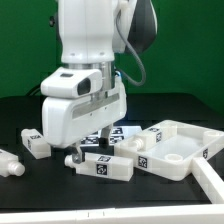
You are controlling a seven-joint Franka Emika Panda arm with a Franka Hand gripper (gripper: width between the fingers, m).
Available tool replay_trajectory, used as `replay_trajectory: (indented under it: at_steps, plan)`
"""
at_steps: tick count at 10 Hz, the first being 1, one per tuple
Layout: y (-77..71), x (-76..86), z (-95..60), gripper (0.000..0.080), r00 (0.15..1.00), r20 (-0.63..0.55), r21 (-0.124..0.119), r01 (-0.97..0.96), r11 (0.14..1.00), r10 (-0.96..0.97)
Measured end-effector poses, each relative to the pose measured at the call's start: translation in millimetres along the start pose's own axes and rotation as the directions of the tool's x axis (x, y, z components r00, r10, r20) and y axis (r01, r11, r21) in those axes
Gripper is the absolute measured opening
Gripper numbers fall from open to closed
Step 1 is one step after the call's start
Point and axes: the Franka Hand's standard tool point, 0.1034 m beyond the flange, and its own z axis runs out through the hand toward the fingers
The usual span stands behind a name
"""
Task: Assemble desk
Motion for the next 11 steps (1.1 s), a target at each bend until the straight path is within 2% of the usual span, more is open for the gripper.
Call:
replay_trajectory:
  at_steps: [2,5,6,7,8,9,11]
  plan:
    - [3.7,-3.6,17.1,0.0650,1.000,-0.001,0.004,0.003,1.000,-0.003]
    - [5.0,-3.9,19.2,0.0623,1.000,-0.003,0.002,0.002,1.000,-0.002]
    - [5.0,-4.0,19.4,0.0439,1.000,-0.003,0.003,0.002,1.000,-0.002]
    - [5.0,-4.0,19.4,0.0439,1.000,-0.003,0.003,0.002,1.000,-0.002]
    - [5.0,-4.0,19.3,0.0282,1.000,-0.003,0.002,0.002,1.000,-0.002]
    - [5.6,-4.8,18.6,0.0284,1.000,-0.002,0.002,0.000,1.000,0.000]
    - [10.1,-10.9,3.0,0.0284,0.999,-0.010,-0.025,-0.038,0.999,0.037]
